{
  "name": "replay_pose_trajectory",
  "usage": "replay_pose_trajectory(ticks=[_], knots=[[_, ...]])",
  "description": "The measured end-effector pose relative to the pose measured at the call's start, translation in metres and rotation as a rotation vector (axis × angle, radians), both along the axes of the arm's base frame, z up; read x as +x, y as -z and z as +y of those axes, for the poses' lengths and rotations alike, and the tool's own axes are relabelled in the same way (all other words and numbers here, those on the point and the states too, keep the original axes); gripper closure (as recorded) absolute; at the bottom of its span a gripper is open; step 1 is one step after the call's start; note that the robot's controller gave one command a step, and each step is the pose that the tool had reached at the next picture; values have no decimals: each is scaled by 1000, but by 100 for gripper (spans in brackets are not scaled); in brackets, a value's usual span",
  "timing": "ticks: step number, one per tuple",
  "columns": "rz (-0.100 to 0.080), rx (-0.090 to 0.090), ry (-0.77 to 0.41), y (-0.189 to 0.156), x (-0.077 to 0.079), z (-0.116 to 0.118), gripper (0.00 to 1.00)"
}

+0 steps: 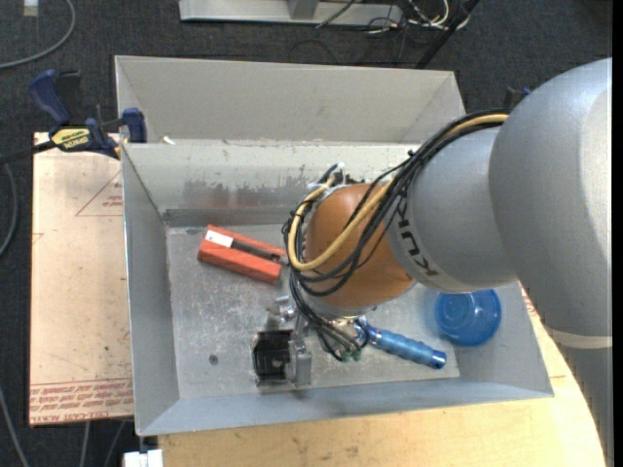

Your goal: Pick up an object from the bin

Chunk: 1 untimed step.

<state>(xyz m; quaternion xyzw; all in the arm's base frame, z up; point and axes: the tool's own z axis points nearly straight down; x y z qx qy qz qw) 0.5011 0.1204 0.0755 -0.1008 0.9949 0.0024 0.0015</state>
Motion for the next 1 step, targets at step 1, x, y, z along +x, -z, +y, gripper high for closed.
replay_pose_trajectory(ticks=[1], knots=[[0,0,12,-37,-6,-1,100]])
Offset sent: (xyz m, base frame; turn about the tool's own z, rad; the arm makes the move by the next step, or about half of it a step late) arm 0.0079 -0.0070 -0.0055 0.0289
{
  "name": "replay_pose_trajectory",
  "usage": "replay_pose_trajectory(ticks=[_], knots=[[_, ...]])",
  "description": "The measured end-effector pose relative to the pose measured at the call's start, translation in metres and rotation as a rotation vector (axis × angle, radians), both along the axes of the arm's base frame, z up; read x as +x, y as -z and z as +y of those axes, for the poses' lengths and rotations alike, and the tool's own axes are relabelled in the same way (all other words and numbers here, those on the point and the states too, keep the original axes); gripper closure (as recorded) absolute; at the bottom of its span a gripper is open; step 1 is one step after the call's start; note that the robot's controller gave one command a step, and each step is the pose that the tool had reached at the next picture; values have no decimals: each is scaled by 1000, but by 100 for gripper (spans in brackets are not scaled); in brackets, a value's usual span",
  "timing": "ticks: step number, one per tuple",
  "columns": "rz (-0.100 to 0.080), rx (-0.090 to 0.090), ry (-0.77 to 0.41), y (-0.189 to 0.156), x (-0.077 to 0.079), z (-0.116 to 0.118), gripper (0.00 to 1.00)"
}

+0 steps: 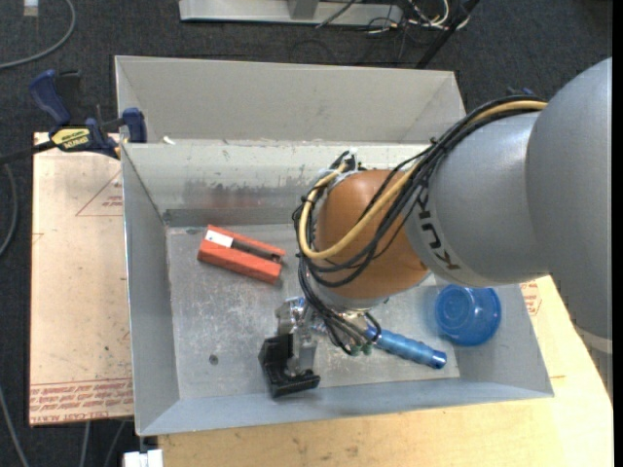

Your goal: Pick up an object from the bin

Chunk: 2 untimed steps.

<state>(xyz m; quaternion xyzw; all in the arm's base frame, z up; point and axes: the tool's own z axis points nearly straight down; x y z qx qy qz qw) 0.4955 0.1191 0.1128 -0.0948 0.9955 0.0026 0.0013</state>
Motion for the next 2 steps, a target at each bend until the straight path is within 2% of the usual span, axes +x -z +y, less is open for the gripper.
replay_pose_trajectory(ticks=[1,2], knots=[[-10,3,8,-7,8,-1,100],[-2,1,-7,-114,-11,5,100]])
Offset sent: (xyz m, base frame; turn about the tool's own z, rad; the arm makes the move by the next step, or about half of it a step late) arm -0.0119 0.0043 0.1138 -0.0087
